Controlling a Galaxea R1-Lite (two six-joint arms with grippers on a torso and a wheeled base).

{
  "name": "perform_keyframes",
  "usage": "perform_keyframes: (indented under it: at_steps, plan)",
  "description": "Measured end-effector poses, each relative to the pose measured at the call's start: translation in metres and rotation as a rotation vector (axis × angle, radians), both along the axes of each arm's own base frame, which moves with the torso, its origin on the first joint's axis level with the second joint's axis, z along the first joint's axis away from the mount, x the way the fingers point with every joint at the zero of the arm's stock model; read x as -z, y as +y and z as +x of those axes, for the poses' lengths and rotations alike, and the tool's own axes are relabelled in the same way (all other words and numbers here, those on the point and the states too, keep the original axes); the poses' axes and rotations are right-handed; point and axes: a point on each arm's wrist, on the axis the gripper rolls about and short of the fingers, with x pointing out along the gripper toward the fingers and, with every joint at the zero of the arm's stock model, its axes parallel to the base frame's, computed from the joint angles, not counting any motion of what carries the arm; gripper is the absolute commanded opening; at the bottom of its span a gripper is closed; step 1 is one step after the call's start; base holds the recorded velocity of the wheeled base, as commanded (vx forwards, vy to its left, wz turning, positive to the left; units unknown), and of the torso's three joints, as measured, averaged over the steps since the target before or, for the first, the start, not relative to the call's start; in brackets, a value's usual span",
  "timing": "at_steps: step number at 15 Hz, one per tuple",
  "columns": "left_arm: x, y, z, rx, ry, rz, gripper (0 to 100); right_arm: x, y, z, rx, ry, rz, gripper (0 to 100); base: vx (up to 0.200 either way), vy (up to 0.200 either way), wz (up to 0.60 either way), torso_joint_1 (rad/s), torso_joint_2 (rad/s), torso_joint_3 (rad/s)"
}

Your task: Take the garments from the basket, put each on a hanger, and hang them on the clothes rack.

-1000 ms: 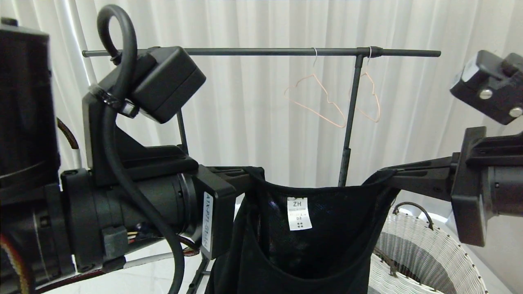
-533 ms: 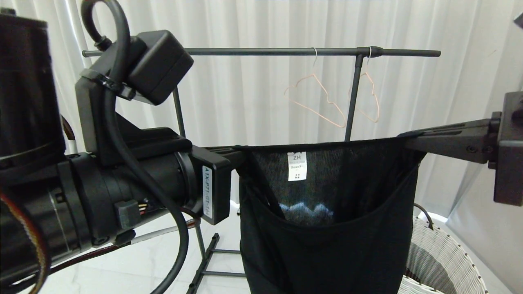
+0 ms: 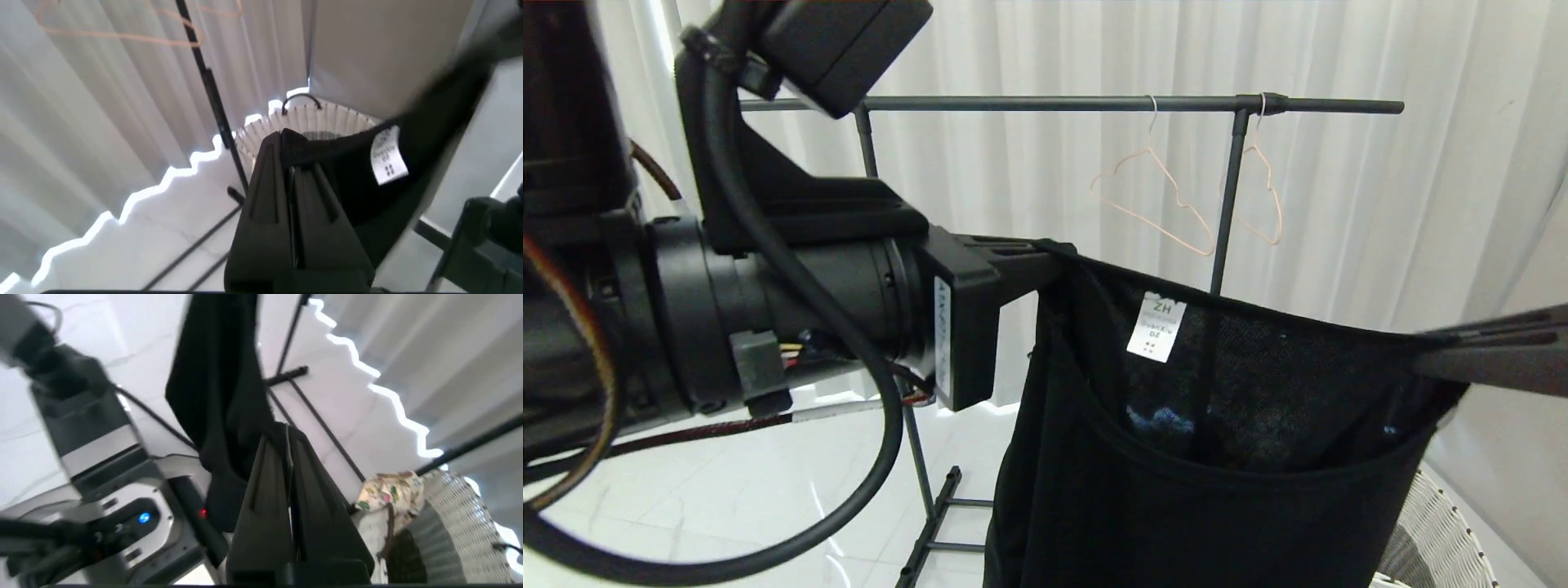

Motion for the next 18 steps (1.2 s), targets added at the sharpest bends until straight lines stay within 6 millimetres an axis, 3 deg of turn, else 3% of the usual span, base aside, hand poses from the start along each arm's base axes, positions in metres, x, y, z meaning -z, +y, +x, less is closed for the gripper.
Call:
perform_keyframes:
  at_steps: [4,8,15,18]
  plan:
    - [-0.006,-0.016,0.020,0.014,-0.012,0.000,0,-0.003,-0.011,-0.019,-0.099,0.007,0.019,0,0.000,0.000,0.00,0.000,0.00,0.000]
    - [0.005,-0.017,0.021,0.012,0.013,0.028,0,-0.009,-0.007,-0.014,-0.074,-0.033,0.065,0,0.000,0.000,0.00,0.000,0.00,0.000]
    - [0.031,0.009,-0.031,0.105,0.053,0.072,0,-0.036,0.036,0.029,-0.023,-0.155,0.211,0,0.000,0.000,0.00,0.000,0.00,0.000]
    - [0.031,0.006,-0.053,0.139,0.031,0.074,0,-0.038,0.051,0.040,-0.025,-0.152,0.206,0,0.000,0.000,0.00,0.000,0.00,0.000]
